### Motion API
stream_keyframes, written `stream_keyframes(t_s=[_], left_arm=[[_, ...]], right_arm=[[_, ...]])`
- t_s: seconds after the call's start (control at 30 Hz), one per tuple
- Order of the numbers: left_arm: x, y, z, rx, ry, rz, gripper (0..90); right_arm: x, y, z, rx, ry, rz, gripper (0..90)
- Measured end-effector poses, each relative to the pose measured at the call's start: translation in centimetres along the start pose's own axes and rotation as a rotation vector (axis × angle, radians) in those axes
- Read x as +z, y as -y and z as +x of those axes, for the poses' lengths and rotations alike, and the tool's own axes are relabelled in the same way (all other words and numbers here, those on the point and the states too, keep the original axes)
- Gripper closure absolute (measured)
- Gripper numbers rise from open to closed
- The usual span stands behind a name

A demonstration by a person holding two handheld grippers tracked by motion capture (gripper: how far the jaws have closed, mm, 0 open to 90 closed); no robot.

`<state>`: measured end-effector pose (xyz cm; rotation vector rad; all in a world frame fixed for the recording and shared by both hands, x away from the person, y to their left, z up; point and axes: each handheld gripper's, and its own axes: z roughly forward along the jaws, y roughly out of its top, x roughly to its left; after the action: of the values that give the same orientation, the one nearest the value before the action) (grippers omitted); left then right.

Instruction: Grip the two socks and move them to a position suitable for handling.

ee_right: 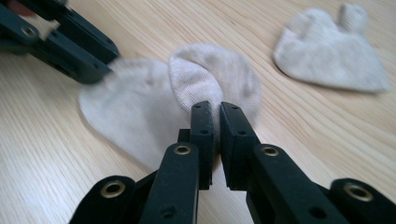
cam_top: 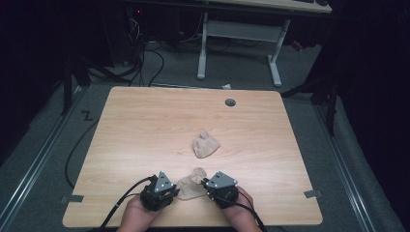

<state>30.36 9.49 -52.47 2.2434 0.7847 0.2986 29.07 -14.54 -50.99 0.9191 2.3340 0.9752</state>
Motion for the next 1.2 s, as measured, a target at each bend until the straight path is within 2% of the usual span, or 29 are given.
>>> stream_keyframes(t_s=[0.07,0.2,0.23,0.3,0.33,0.43,0.5,0.57,0.67,0.83,0.93,1.0,1.13,1.17,1.2], left_arm=[[0.0,0.0,0.0,0.0,0.002,-0.001,75.8],[0.0,0.0,0.1,0.0,0.004,0.0,75.3],[0.0,0.0,0.1,-0.001,0.008,0.002,75.0],[0.0,0.0,0.2,-0.002,0.008,0.002,74.9],[0.0,0.0,0.1,0.0,0.008,0.002,74.7],[0.0,0.0,0.1,0.005,0.005,0.002,74.7],[0.0,0.0,0.1,0.007,0.003,0.001,74.4],[0.0,0.0,0.1,0.009,0.003,0.001,74.2],[0.0,0.0,0.3,0.004,0.008,-0.002,73.7],[-0.2,0.3,0.6,-0.001,0.021,0.002,73.4],[-0.6,0.6,0.6,0.002,0.036,0.005,73.3],[-1.0,0.9,0.6,0.003,0.045,0.011,73.3],[-1.6,1.3,0.6,0.008,0.052,0.021,73.3],[-1.7,1.4,0.8,0.002,0.061,0.013,72.4],[-1.7,1.4,0.8,0.002,0.061,0.013,72.2]], right_arm=[[-0.2,0.3,-0.3,0.008,0.005,0.004,83.8],[-1.4,1.4,-1.4,0.059,0.032,0.001,81.7],[-1.9,1.8,-2.0,0.071,0.055,0.002,81.8],[-2.2,1.9,-2.3,0.082,0.064,-0.007,81.7],[-2.8,2.0,-2.9,0.101,0.088,-0.026,81.7],[-2.9,1.6,-3.3,0.101,0.105,-0.038,82.3],[-1.9,0.7,-4.0,0.085,0.099,-0.024,87.9],[-1.2,0.5,-4.4,0.084,0.095,-0.01,89.3],[1.1,0.8,-5.3,0.102,0.058,0.07,89.9],[1.3,1.7,-4.8,0.097,0.042,0.092,89.8],[0.4,2.4,-4.2,0.113,0.012,0.084,89.5],[-0.6,2.8,-3.0,0.091,-0.01,0.09,88.7],[-0.9,2.9,-2.3,0.069,-0.006,0.088,87.0],[-1.2,2.6,-2.2,0.071,0.004,0.055,86.0],[-1.2,2.6,-2.2,0.071,0.004,0.055,86.0]])
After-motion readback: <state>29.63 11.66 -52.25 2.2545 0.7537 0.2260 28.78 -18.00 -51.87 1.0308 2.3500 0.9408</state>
